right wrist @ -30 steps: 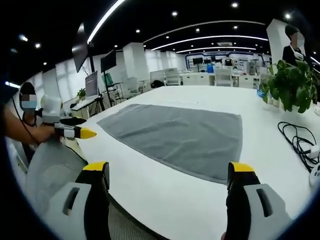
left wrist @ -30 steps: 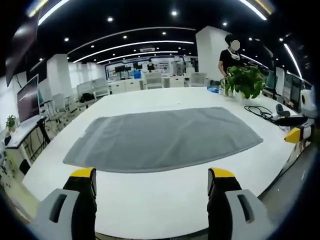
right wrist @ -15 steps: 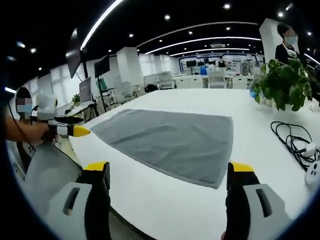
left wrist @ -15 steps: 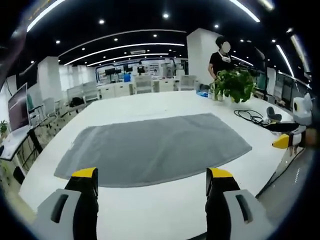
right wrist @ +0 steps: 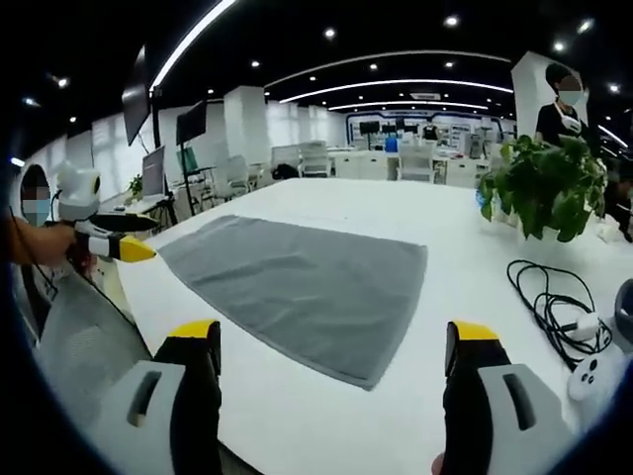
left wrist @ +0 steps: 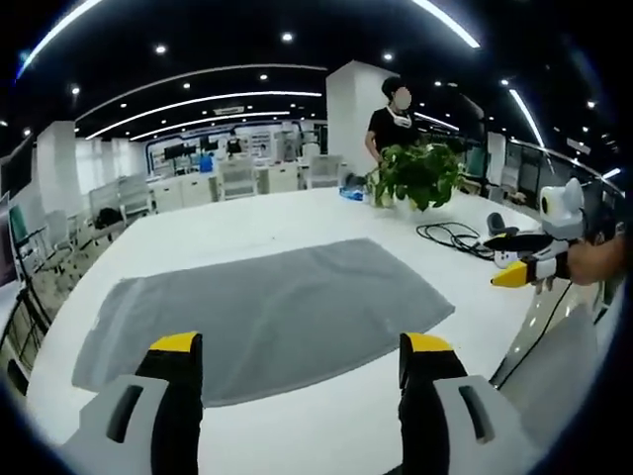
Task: Fold the towel on the table until its edges align and the towel forms a compact rectangular stack.
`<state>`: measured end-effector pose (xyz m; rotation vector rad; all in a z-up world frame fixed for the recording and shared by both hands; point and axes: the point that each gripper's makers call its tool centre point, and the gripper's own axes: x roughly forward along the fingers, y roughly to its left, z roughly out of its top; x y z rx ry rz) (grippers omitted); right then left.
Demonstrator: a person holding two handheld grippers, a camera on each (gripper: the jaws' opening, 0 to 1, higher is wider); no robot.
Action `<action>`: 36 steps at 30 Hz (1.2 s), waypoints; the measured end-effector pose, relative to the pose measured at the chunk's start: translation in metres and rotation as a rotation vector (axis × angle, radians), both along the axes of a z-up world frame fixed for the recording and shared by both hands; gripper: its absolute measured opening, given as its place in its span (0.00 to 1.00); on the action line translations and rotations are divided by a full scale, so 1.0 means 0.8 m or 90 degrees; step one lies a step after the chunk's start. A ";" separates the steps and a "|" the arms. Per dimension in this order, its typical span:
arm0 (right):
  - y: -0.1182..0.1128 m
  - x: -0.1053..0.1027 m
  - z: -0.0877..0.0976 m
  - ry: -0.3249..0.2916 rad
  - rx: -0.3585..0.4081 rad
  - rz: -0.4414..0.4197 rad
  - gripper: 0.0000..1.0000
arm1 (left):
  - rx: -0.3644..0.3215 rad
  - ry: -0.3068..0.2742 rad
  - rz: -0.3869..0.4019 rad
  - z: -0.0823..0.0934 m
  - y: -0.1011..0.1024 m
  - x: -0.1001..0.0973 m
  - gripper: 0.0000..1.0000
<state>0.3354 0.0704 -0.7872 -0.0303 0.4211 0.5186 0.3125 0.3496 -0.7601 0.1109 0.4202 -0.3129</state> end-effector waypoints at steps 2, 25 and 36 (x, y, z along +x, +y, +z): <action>-0.006 0.005 0.003 -0.001 0.002 -0.009 0.94 | -0.003 0.000 -0.015 0.004 -0.012 0.001 0.82; -0.100 0.075 0.058 -0.058 0.014 -0.102 0.88 | 0.033 0.015 -0.193 0.009 -0.135 0.001 0.80; -0.138 0.088 0.076 -0.057 0.026 -0.123 0.84 | 0.053 0.006 -0.263 0.006 -0.184 0.021 0.83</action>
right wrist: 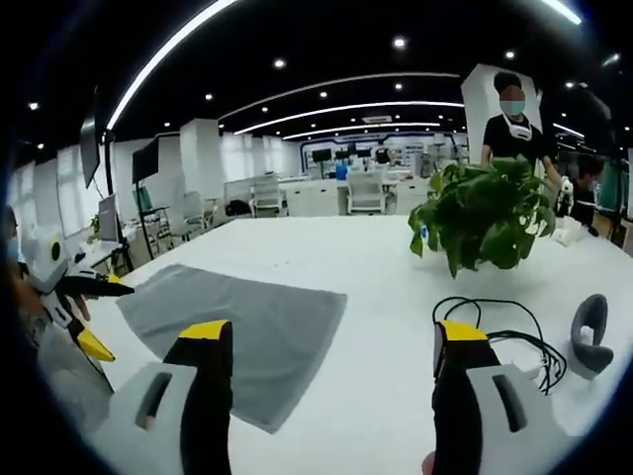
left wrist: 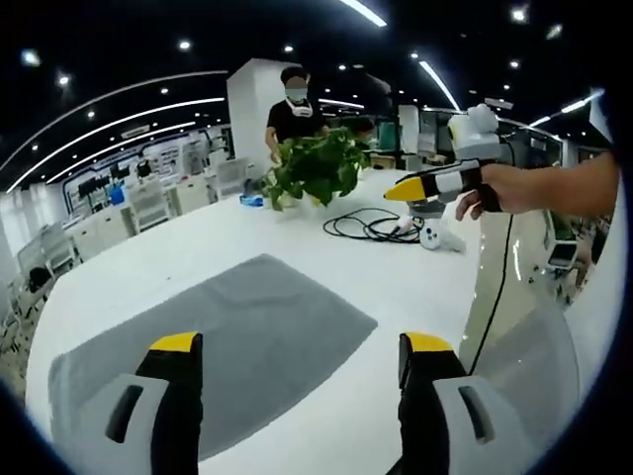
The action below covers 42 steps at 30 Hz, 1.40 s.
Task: Fold the towel on the table until its edges align and the towel forms a compact rectangular stack.
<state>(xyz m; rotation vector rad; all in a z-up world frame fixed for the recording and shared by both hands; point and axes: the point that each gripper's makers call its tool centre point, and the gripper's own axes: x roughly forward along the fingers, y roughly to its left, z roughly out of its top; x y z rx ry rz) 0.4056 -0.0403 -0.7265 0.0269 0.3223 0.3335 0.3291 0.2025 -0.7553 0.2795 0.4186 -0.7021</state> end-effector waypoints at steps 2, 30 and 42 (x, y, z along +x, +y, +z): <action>0.000 0.001 0.002 0.002 -0.008 0.005 0.83 | -0.003 0.004 -0.013 -0.003 -0.012 0.002 0.83; 0.015 0.081 -0.017 0.051 0.033 0.020 0.68 | 0.053 0.066 -0.173 -0.074 -0.115 0.021 0.68; 0.042 0.121 -0.062 0.118 0.058 0.054 0.55 | 0.072 0.090 -0.212 -0.110 -0.148 0.032 0.50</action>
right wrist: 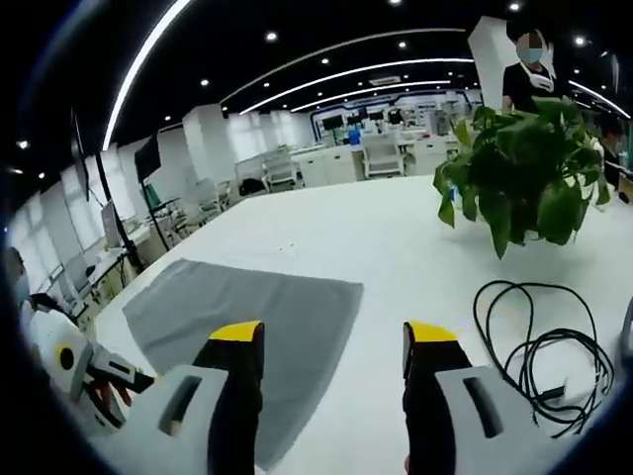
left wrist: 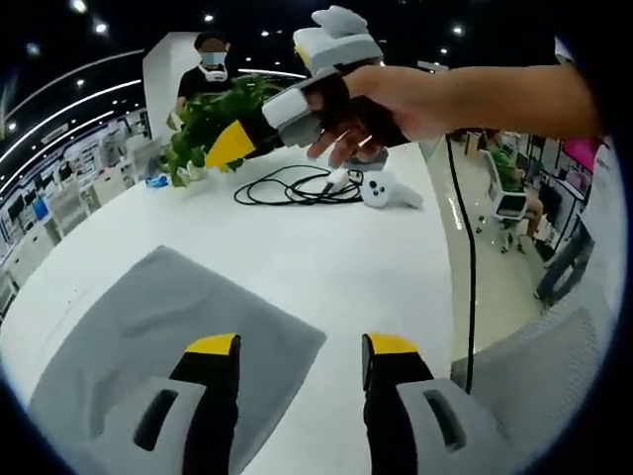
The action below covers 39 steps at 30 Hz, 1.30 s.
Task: Fold the towel on the table until its edges align and the towel forms a compact rectangular stack.
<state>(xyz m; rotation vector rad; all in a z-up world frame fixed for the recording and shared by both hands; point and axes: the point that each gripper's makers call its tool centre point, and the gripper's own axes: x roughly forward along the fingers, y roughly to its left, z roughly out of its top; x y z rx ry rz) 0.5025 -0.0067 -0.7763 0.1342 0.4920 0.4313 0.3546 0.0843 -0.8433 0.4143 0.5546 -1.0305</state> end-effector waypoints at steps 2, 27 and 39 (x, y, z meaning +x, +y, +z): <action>0.004 0.007 -0.006 0.005 0.000 0.002 0.53 | 0.005 -0.002 -0.013 -0.005 -0.004 0.002 0.49; 0.045 0.083 -0.079 0.061 -0.002 0.032 0.47 | 0.084 0.089 -0.046 -0.076 -0.036 0.014 0.27; 0.035 0.134 -0.103 0.049 -0.063 0.001 0.51 | 0.109 0.090 -0.065 -0.087 -0.044 0.014 0.24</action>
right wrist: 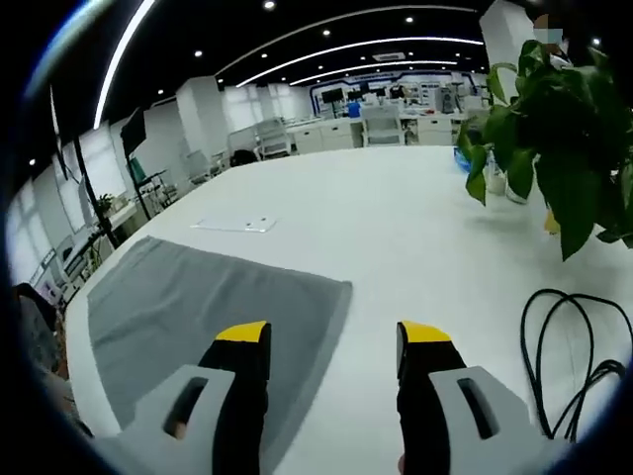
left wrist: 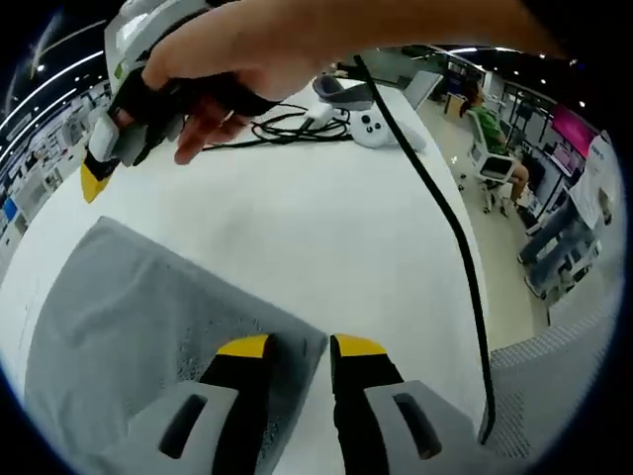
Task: Fold the towel on the table until its edges align and the towel forms a compact rectangular stack.
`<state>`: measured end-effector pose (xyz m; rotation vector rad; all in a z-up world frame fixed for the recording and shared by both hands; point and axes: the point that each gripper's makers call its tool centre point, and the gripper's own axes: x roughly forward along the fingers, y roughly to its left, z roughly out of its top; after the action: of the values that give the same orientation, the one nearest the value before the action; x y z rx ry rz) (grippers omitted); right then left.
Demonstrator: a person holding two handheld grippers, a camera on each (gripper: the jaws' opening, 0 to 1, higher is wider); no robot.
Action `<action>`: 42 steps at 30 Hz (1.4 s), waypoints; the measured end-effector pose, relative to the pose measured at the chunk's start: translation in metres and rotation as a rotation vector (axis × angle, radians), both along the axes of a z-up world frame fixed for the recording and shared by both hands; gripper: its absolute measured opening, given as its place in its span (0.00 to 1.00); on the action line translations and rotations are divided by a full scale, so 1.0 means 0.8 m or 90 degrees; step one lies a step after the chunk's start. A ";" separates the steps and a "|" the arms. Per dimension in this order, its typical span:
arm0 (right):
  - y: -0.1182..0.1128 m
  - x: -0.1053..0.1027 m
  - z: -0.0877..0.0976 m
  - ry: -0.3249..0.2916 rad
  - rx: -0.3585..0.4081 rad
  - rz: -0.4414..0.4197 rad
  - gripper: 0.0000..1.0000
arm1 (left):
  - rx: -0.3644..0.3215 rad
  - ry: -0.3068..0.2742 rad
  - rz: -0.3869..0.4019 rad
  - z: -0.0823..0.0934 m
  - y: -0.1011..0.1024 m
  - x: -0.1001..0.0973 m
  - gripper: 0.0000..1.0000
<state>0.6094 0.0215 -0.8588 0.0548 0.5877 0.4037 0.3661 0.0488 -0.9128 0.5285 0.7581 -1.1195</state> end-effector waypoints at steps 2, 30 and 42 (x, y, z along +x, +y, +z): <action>0.003 0.012 -0.005 0.003 -0.002 -0.003 0.48 | 0.002 0.002 0.000 0.001 0.000 0.001 0.24; 0.054 0.070 -0.064 0.035 -0.119 0.105 0.22 | 0.024 -0.016 0.007 -0.003 -0.003 0.016 0.13; 0.051 0.054 -0.062 0.027 -0.158 0.167 0.03 | 0.004 -0.021 0.033 -0.002 -0.025 0.012 0.08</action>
<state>0.6523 0.0621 -0.9087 -0.2541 0.6850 0.5820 0.3761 0.0289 -0.9145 0.5275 0.7430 -1.0585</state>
